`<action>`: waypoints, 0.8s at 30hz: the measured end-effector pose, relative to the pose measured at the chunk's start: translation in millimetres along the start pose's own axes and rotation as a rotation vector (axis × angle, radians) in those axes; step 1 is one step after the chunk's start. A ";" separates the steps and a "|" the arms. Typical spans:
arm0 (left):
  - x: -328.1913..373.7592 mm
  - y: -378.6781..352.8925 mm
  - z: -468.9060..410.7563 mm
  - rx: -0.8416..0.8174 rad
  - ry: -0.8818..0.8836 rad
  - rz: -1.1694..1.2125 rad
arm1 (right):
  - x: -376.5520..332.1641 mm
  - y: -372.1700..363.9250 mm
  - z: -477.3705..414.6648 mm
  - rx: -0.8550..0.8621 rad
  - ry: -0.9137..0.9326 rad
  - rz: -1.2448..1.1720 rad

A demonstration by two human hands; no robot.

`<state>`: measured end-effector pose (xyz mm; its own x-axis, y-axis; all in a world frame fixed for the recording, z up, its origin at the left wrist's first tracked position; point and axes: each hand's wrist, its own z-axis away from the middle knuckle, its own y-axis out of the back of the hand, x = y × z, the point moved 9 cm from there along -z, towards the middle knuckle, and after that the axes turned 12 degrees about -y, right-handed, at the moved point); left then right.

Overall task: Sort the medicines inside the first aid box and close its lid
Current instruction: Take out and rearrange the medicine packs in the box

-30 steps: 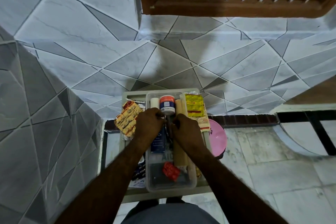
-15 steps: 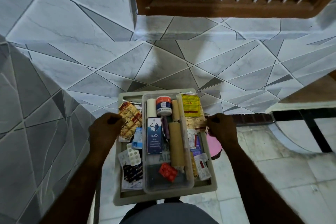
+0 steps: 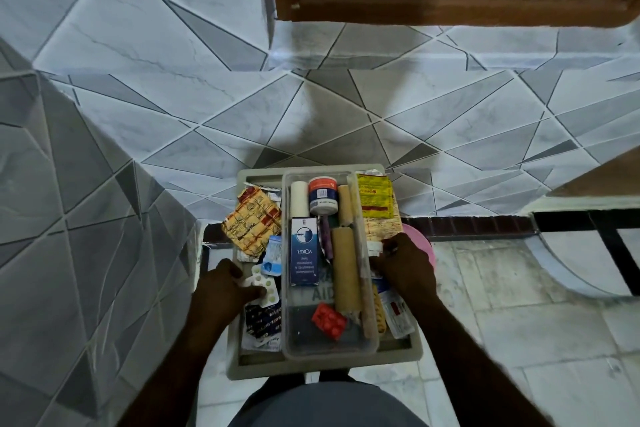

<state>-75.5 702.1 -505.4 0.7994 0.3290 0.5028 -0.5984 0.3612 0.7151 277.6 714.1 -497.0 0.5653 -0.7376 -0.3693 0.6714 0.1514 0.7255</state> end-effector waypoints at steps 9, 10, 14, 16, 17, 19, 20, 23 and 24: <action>10.7 -0.1 4.2 0.038 -0.075 0.010 | -2.6 -1.6 -0.7 0.041 0.048 -0.047; 13.4 0.2 4.6 0.048 -0.096 0.021 | -3.3 -1.0 -0.7 0.038 0.047 -0.065; 18.9 0.4 3.6 0.093 -0.135 0.050 | -0.6 1.2 -3.9 0.033 0.022 -0.177; 17.7 -1.4 1.4 0.113 -0.117 0.062 | 1.1 2.6 -5.0 0.017 0.011 -0.224; 16.8 -1.9 1.0 0.120 -0.098 0.081 | 0.8 4.5 -4.5 0.013 0.013 -0.240; 15.1 -2.3 1.8 0.135 -0.052 0.164 | -2.3 10.6 -2.5 0.016 0.029 -0.266; 14.3 -1.7 2.3 0.146 -0.038 0.201 | -3.9 13.8 -1.9 0.023 0.036 -0.273; 13.8 -0.3 4.2 0.165 -0.031 0.268 | -8.9 24.1 0.2 0.037 0.055 -0.293; 13.9 0.8 4.9 0.168 -0.035 0.287 | -11.9 27.1 0.9 0.032 0.070 -0.323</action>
<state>-64.6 702.7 -495.5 0.6022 0.3651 0.7099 -0.7848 0.1077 0.6103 288.6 726.3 -472.5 0.3584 -0.6969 -0.6213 0.8063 -0.1045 0.5823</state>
